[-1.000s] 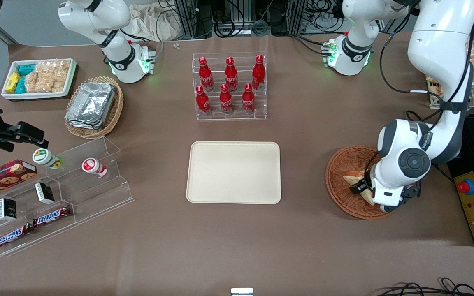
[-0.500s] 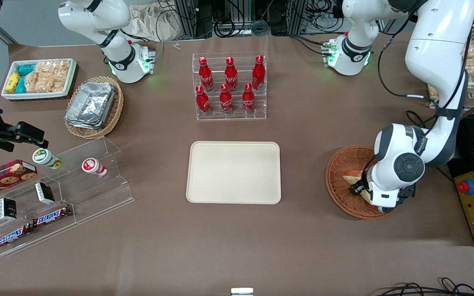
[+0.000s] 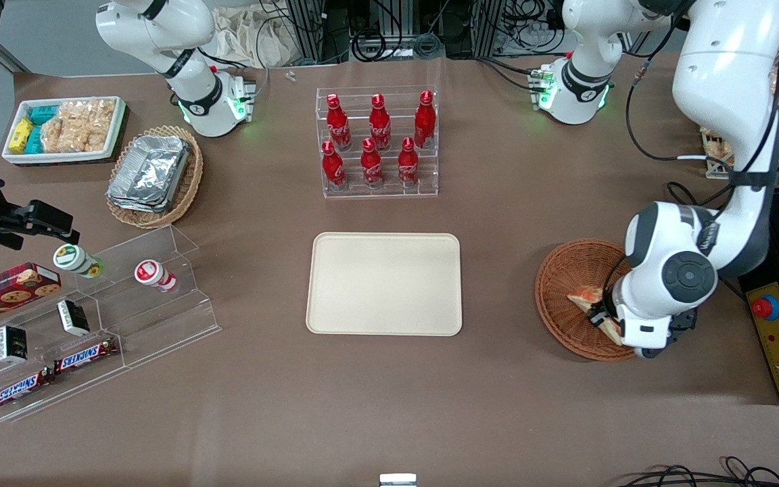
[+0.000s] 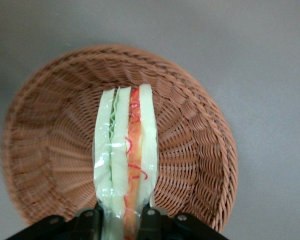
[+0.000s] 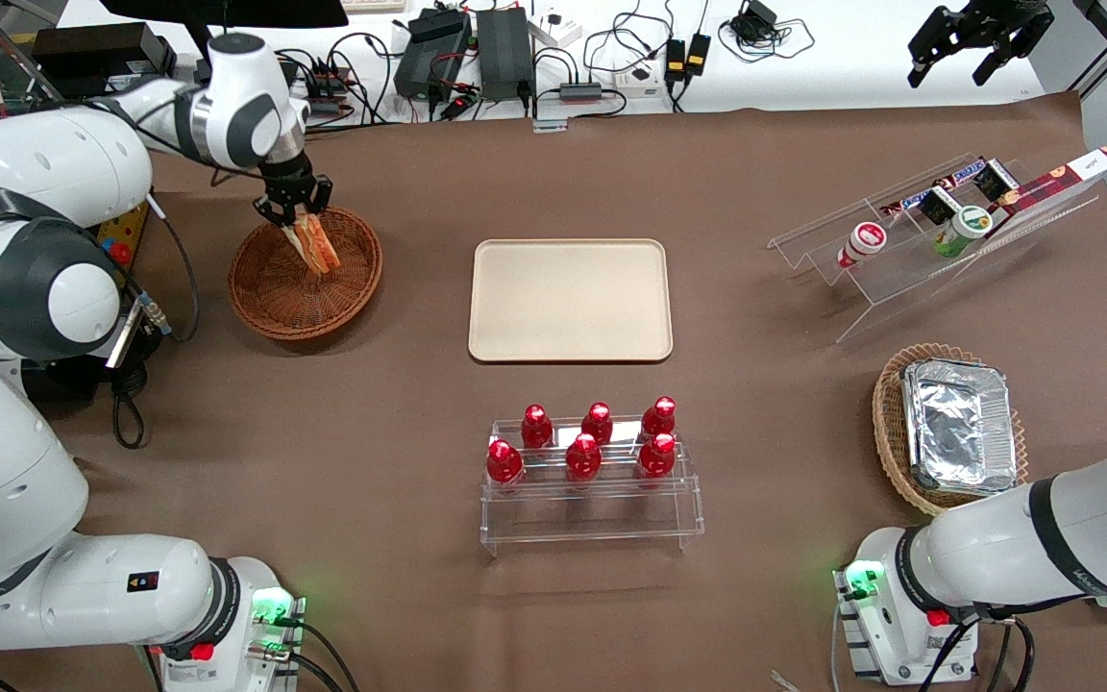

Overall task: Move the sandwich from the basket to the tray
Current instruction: 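Lift the sandwich with the left gripper and carry it toward the cream tray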

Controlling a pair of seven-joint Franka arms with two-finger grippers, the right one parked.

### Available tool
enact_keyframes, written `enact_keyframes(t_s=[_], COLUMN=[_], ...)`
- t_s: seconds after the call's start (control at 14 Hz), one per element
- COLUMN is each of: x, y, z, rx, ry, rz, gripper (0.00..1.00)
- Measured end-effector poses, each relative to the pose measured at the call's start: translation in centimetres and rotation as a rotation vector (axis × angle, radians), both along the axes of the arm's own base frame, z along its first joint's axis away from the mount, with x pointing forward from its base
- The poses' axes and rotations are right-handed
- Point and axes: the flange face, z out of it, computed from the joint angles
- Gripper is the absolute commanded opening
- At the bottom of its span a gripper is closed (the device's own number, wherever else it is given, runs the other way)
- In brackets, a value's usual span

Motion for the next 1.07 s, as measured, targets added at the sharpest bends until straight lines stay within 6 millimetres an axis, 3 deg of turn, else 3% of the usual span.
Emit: enact_keyframes(t_s=[0.29,0.5,0.79,0.93,1.07], x=[-0.2,-0.8,-2.2,-3.8,-5.7], y=[-1.6,-3.8,-9.7,-13.8,-18.5], z=[10.4,16.3,19.7,20.7,20.5], rx=[0.016,0.008,-0.056,-0.090,-0.125], ry=[-0.005,-0.001,-0.004,-0.001,0.010], rz=[-0.006,-0.032,-0.333,-0.463,-0.561], gripper=[0.00,0.00,0.00,0.00,0.00])
